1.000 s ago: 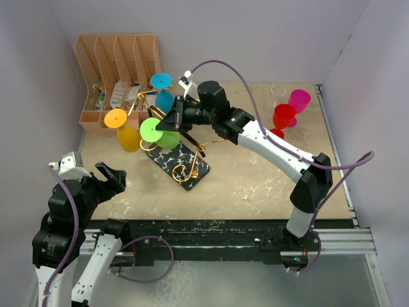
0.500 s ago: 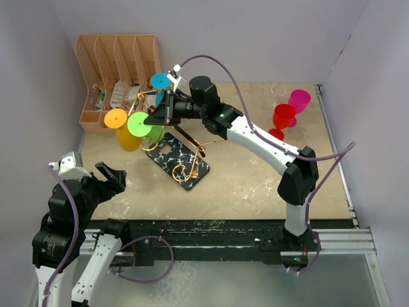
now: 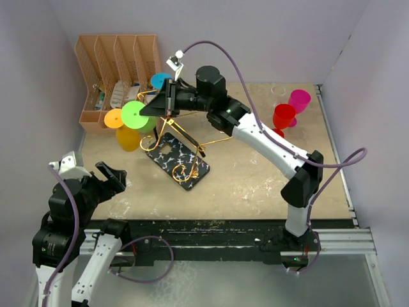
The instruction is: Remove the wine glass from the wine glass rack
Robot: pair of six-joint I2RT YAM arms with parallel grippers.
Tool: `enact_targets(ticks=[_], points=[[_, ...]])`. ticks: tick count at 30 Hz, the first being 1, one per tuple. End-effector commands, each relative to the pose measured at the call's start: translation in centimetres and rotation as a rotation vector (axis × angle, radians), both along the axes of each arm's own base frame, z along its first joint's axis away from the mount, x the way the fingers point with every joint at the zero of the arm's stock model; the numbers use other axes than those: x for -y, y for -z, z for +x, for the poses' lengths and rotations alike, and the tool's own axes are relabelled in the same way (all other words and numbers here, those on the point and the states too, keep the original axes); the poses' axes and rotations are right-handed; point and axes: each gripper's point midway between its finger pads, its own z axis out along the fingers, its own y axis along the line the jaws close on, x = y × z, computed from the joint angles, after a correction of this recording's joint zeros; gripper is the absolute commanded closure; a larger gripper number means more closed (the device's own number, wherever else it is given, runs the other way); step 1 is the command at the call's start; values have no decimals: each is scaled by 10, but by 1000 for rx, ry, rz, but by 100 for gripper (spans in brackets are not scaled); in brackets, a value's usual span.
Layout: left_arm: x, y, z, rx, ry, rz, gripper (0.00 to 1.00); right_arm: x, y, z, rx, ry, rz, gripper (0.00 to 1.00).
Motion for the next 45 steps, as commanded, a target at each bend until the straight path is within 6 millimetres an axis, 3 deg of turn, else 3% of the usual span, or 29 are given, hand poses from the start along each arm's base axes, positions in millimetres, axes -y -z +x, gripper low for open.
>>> enact_targets(ticks=[1, 6, 10, 12, 17, 20, 25, 30, 33, 45], points=[[0, -4, 5, 10, -6, -6, 10, 38, -99, -36, 246, -13, 153, 100], [2, -8, 6, 23, 0, -12, 10, 83, -128, -37, 497, 162, 59, 100], [21, -25, 12, 65, 79, -81, 7, 138, -118, -32, 679, 346, -126, 100], [37, -44, 17, 107, 145, -139, 0, 173, -114, -32, 777, 447, -212, 100], [95, -101, 29, 189, 409, -350, 1, 241, -92, -38, 956, 587, -418, 100], [127, -133, 34, 218, 572, -501, 1, 264, -76, -45, 996, 605, -518, 100], [158, -160, 39, 188, 739, -745, 3, 286, -60, -59, 1053, 654, -593, 100], [169, -175, 40, 131, 812, -851, 6, 295, -62, -67, 1125, 701, -595, 100], [172, -178, 43, 97, 823, -866, 7, 284, -62, -69, 1169, 679, -609, 100], [182, -169, 49, -40, 864, -974, 16, 183, -41, -91, 1556, 546, -794, 100]])
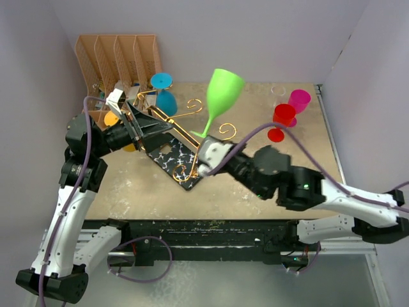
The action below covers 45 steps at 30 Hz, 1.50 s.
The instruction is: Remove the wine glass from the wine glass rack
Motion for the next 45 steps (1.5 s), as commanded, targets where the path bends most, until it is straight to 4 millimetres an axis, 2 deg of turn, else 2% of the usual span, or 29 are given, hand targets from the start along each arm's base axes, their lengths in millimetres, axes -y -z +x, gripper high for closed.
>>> enact_targets(ticks=[1, 6, 11, 18, 30, 45], points=[[4, -22, -14, 38, 74, -65, 17, -19, -14, 2, 203, 66, -62, 100], [5, -22, -22, -1, 104, -94, 20, -40, -15, -2, 286, 71, -85, 100], [4, -17, -29, -20, 119, -96, 23, -49, -17, -2, 348, 99, -90, 100], [4, -7, -31, -40, 112, -89, 25, -42, -18, 1, 455, 195, -124, 100], [4, 6, -21, -74, 84, -70, 25, -19, -26, -3, 461, 205, -101, 100], [2, -8, -27, -95, 91, -147, 23, -42, -8, -10, 484, 132, -131, 100]])
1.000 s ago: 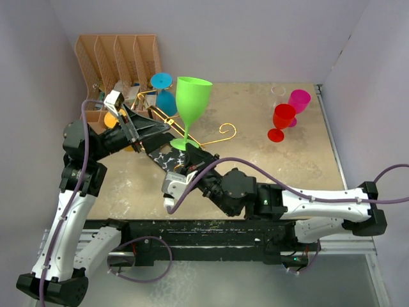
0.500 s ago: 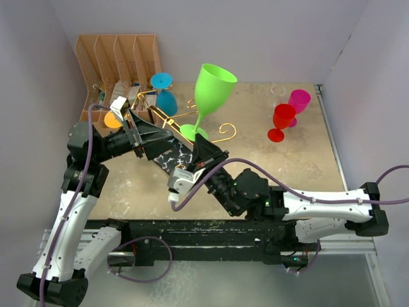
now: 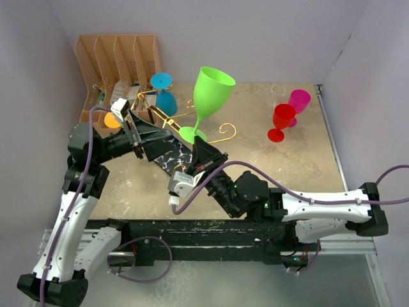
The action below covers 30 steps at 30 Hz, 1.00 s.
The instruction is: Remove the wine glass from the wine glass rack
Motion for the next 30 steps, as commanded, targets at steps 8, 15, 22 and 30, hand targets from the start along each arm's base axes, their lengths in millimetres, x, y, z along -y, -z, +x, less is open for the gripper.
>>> enact_targets(ticks=[8, 15, 22, 30], points=[[-2, -18, -6, 2, -1, -88, 23, -13, -3, -16, 14, -68, 48, 100], [-2, -18, -9, -5, 10, -101, 29, -26, 10, -22, 38, -92, 31, 100], [-1, -17, -12, -3, 28, -118, 61, -33, 17, -23, 81, -81, 18, 100], [-1, -17, -13, 14, 43, -143, 88, -33, 17, -24, 86, -76, 21, 100]])
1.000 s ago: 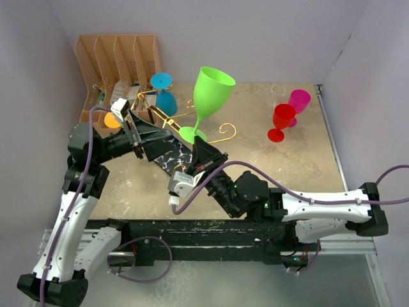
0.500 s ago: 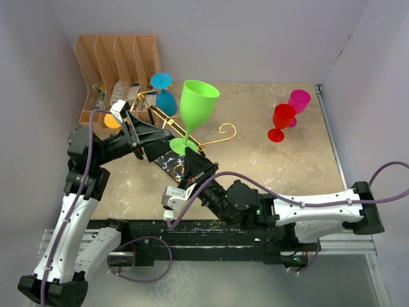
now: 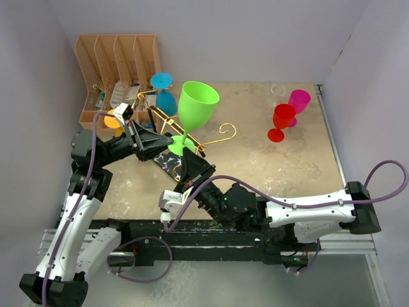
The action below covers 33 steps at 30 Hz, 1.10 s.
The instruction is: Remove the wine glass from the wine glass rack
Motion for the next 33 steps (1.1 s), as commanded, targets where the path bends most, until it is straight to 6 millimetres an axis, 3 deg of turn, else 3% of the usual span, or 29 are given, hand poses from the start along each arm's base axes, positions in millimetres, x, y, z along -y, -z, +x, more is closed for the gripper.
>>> enact_targets(ticks=[1, 4, 8, 10, 12, 19, 22, 26, 30, 33], points=[[-1, -18, -10, 72, 18, -47, 90, 1, -11, -5, 10, -17, 61, 100], [-1, -17, -9, 82, 19, -55, 100, 5, -12, -4, -4, -9, 74, 91], [-3, -17, -7, 99, 7, -88, 100, 18, -9, -1, -39, 39, 85, 67], [-3, -17, -5, 110, -4, -103, 100, 27, -12, -2, -67, 49, 108, 59], [-4, -18, -4, 130, -15, -120, 100, 37, -2, -3, -96, 61, 107, 53], [-7, -18, 3, 191, -61, -143, 100, 87, 19, -3, -308, 150, 165, 49], [-7, -12, 5, 229, -81, -125, 100, 115, 11, -1, -403, 192, 246, 51], [-8, 2, 6, 290, -112, -88, 100, 135, -9, -1, -520, 207, 370, 55], [-9, 16, 4, 312, -132, -58, 100, 143, -27, 6, -555, 258, 433, 56], [-11, 21, -2, 333, -147, -30, 100, 145, -33, 28, -624, 284, 484, 57]])
